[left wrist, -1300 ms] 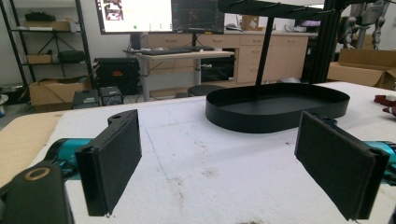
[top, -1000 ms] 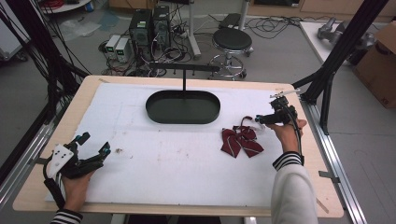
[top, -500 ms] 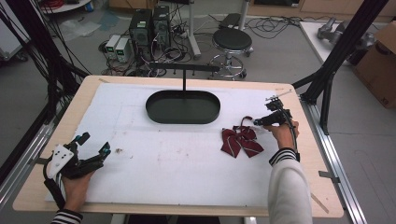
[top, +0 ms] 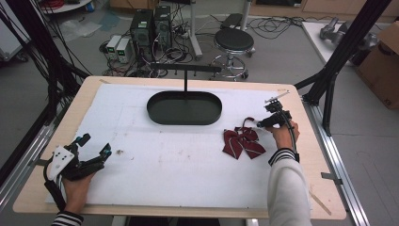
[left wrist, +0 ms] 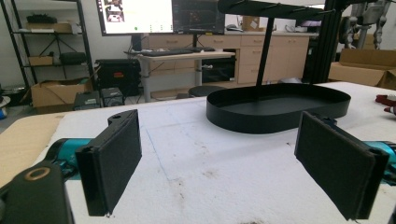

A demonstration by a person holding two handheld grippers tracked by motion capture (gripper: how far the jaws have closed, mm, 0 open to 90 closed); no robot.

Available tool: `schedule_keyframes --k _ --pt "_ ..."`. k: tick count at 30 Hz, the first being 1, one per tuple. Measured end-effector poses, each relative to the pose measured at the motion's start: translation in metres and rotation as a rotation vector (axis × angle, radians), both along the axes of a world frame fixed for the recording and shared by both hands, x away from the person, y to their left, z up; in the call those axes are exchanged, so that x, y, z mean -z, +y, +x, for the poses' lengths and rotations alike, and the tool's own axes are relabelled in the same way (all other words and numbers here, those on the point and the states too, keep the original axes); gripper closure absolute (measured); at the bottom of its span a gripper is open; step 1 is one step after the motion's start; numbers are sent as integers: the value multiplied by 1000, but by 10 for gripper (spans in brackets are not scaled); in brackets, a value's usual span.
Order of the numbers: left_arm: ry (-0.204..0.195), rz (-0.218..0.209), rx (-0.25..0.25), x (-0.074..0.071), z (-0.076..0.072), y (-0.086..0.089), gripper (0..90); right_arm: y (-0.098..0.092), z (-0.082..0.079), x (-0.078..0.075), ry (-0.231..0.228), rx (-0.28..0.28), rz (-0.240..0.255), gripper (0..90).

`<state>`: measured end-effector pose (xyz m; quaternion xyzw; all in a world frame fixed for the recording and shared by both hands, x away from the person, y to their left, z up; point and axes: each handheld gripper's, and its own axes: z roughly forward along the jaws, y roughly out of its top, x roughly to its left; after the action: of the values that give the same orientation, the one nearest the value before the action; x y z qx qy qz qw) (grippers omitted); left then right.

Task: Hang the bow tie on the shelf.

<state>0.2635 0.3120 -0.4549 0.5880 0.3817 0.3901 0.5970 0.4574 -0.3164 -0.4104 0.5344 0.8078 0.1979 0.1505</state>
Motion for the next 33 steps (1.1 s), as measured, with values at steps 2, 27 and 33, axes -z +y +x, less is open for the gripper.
schedule_keyframes --k 2,27,33 --pt "1 0 0 0 0 0 150 0 1 1 7 -4 0 537" --pt "3 -6 -1 0 0 0 150 3 3 5 93 -30 -17 867" --pt "4 -7 0 0 0 0 151 3 1 2 85 -24 3 868"
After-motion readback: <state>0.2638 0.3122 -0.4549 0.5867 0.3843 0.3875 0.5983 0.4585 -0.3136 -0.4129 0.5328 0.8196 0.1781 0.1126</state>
